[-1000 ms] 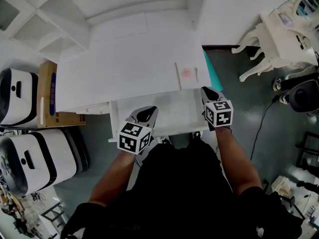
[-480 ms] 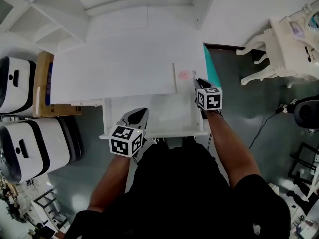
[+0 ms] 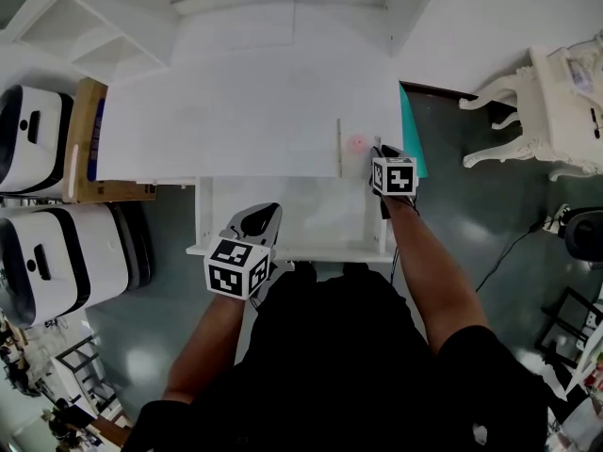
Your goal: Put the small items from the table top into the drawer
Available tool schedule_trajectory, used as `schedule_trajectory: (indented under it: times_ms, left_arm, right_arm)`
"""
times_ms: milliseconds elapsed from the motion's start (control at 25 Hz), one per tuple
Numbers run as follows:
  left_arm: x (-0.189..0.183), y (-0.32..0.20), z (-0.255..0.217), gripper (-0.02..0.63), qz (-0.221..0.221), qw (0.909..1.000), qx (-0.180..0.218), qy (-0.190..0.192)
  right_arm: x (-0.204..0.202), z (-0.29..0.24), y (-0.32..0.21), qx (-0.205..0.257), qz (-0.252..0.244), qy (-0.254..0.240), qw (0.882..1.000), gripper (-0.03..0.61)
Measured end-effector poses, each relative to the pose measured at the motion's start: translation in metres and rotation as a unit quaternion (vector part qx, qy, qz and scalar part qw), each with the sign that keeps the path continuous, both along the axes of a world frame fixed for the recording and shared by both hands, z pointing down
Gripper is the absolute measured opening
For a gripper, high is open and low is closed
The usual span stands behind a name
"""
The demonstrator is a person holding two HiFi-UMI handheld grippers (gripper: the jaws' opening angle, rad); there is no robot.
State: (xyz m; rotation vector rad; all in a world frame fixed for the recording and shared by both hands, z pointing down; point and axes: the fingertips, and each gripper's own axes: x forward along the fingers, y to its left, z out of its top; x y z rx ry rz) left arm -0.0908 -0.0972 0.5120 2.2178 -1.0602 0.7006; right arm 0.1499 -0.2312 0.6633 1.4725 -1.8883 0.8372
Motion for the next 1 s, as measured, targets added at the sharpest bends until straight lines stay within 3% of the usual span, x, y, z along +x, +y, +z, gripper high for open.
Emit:
schedule_trajectory:
  times_ms: [320, 640, 1000]
  left_arm:
    - [-0.003, 0.004, 0.000, 0.011, -0.005, 1.0000, 0.000, 0.005]
    - [-0.007, 0.006, -0.011, 0.011, -0.004, 0.9998, 0.016, 0.008]
    - [-0.025, 0.007, -0.011, 0.011, -0.007, 0.9998, 0.020, 0.000]
  right_arm:
    - [0.010, 0.001, -0.005, -0.016, 0.038, -0.026, 0.999, 0.045]
    - [0.016, 0.002, -0.005, -0.028, 0.062, -0.062, 0.996, 0.032]
    - [0.006, -0.034, 0.011, 0.011, 0.066, -0.108, 0.992, 0.032]
